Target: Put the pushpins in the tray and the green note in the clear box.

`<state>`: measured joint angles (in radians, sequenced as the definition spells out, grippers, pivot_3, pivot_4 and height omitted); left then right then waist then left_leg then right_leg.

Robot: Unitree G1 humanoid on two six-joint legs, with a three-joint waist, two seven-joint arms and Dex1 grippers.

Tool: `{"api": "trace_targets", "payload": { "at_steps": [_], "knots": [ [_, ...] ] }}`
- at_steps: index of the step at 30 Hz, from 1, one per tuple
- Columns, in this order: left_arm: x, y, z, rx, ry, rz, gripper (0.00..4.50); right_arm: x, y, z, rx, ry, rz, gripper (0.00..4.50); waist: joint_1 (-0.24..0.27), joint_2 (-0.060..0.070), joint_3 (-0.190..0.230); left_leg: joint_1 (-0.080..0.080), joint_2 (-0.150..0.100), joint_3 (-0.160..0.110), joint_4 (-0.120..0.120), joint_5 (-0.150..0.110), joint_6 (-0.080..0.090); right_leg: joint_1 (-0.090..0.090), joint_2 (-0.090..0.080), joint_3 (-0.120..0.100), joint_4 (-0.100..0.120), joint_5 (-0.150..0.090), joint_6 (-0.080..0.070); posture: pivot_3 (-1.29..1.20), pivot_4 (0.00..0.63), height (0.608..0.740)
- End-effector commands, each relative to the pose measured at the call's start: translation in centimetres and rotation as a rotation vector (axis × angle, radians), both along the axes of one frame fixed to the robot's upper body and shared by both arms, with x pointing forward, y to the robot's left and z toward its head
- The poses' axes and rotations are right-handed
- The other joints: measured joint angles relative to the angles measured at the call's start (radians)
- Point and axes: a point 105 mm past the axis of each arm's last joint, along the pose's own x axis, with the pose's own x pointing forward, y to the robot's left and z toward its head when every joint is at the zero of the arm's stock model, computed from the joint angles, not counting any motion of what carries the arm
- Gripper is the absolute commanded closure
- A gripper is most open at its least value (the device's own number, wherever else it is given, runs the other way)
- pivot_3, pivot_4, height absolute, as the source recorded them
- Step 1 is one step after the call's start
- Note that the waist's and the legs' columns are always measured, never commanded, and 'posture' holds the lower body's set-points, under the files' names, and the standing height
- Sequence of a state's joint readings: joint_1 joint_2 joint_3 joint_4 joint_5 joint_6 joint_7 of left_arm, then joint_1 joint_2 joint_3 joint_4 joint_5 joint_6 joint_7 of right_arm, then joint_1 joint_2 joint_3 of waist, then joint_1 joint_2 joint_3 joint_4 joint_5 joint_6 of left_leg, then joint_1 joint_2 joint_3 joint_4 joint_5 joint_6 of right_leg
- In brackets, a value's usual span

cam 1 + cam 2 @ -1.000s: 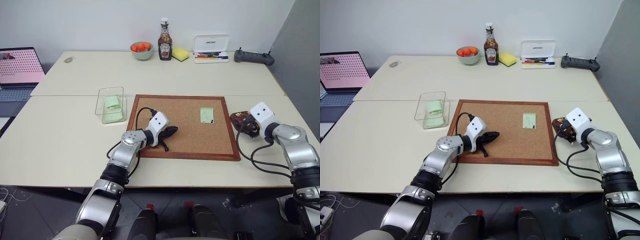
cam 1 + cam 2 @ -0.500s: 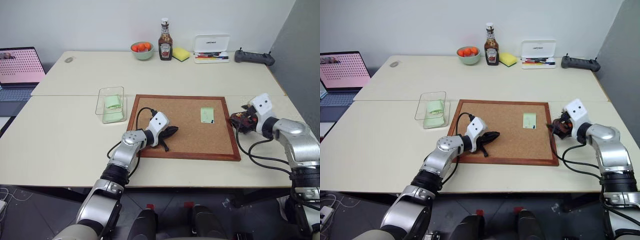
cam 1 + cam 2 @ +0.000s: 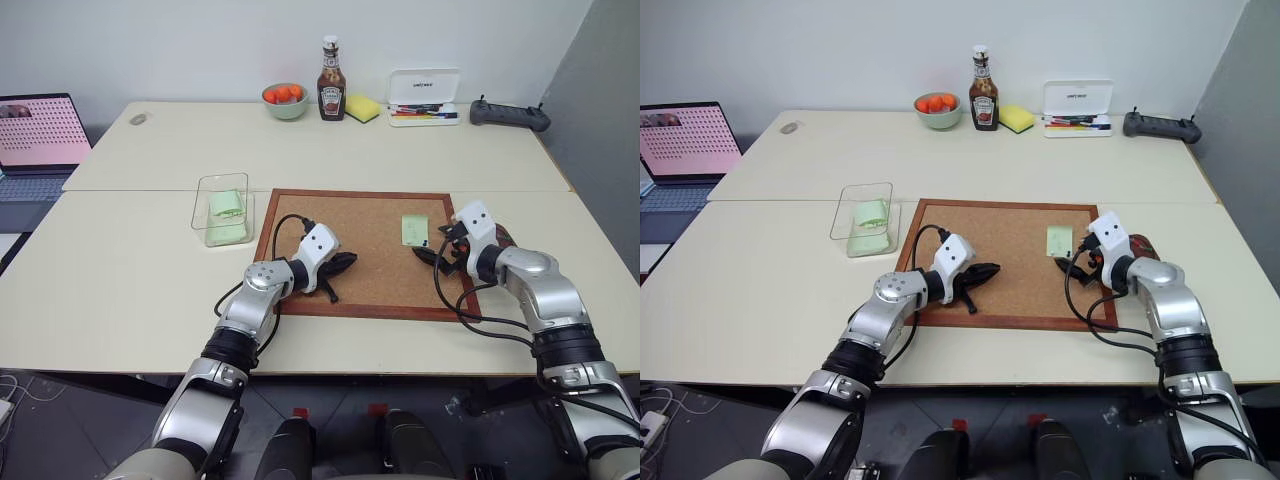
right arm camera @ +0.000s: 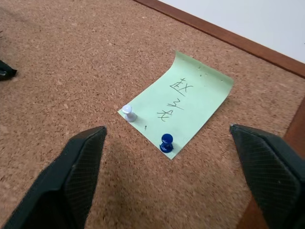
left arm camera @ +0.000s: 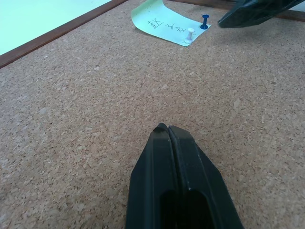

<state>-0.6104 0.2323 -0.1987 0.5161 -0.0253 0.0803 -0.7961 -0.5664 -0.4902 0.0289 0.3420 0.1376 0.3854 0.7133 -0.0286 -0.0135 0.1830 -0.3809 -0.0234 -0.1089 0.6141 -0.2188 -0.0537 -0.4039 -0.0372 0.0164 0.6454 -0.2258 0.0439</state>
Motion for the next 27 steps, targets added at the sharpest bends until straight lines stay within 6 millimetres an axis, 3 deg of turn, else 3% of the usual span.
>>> {"api": "trace_targets", "payload": {
  "at_steps": [1, 16, 21, 27],
  "knots": [
    [-1.1, 0.2, -3.0, 0.070, 0.093, -0.006, 4.50, 0.6, 0.5, 1.1, 0.001, -0.055, 0.015, 1.26, 0.000, 0.000, 0.000, 0.000, 0.000, 0.000, 0.000, 0.000, 0.000, 0.000, 0.000, 0.000, 0.000, 0.000, 0.000, 0.00, 0.150, 0.740],
    [-1.3, 0.1, -3.1, 0.072, 0.098, -0.010, 4.50, 0.8, 0.0, 1.1, 0.010, -0.047, 0.009, 4.49, -0.002, 0.000, 0.000, 0.000, 0.000, 0.000, 0.000, 0.000, 0.000, 0.000, 0.000, 0.000, 0.000, 0.000, 0.000, 0.00, 0.150, 0.740],
    [-1.3, 0.1, -3.2, 0.076, 0.099, -0.009, 4.50, 0.7, 0.2, 1.8, 0.017, -0.066, 0.026, 4.49, -0.002, 0.000, 0.000, 0.000, 0.000, 0.000, 0.000, 0.000, 0.000, 0.000, 0.000, 0.000, 0.000, 0.000, 0.000, 0.00, 0.150, 0.740],
    [-1.3, 0.1, -3.3, 0.078, 0.101, -0.005, 4.50, -0.1, 1.4, 4.2, 0.067, -0.153, 0.097, 4.49, -0.002, 0.000, 0.000, -0.001, 0.000, 0.000, 0.000, 0.000, 0.000, -0.001, 0.000, 0.000, 0.000, 0.000, 0.000, 0.00, 0.150, 0.740]
  ]
}}
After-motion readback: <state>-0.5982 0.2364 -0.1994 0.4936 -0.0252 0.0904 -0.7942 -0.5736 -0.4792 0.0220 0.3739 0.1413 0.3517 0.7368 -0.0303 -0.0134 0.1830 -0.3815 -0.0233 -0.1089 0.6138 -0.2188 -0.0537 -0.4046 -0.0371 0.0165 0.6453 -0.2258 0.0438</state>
